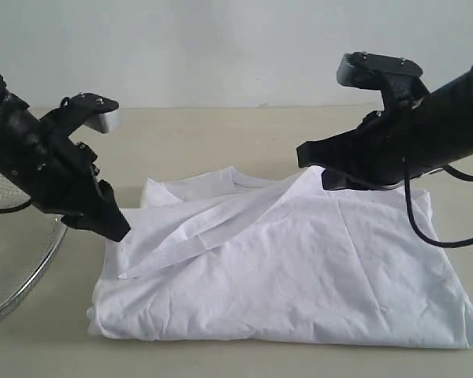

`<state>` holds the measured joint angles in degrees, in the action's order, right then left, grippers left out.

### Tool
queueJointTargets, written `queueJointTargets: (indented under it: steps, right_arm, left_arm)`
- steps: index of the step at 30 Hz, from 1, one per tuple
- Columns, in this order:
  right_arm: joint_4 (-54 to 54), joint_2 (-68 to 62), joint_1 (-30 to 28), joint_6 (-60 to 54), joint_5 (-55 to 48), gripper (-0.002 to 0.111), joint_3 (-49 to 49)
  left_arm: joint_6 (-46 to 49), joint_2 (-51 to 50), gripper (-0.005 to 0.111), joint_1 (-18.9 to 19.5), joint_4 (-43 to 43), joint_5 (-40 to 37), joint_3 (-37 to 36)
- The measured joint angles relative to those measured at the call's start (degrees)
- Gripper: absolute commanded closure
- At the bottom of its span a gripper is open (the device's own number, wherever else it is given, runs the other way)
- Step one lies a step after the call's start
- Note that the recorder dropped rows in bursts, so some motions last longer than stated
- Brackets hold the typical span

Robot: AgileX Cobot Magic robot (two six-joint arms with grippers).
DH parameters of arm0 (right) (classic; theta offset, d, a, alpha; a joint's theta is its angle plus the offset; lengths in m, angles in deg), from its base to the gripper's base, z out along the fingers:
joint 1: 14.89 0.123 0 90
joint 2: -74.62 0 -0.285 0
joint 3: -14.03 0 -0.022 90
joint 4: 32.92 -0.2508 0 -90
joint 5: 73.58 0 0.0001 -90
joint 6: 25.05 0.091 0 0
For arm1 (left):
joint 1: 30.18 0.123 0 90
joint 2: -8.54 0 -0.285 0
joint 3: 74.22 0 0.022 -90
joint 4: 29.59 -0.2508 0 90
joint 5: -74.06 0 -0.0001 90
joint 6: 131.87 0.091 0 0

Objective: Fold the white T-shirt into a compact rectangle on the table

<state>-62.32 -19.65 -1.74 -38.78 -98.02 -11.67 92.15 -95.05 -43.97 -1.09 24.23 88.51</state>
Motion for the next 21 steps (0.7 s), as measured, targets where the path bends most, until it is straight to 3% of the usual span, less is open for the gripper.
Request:
queueJointTargets:
  steps: [3, 7, 21]
  right_arm:
    - [0.0, 0.7, 0.0, -0.4, 0.3, 0.108, -0.7]
    - [0.0, 0.7, 0.0, -0.7, 0.3, 0.108, -0.8]
    - [0.0, 0.7, 0.0, -1.8, -0.1, 0.108, -0.8]
  left_arm:
    - [-15.8, -1.1, 0.045, 0.0, 0.0, 0.0, 0.0]
    - [-23.9, -5.2, 0.045, 0.0, 0.3, 0.0, 0.0]
    - [-25.7, -11.8, 0.045, 0.0, 6.0, 5.9, 0.0]
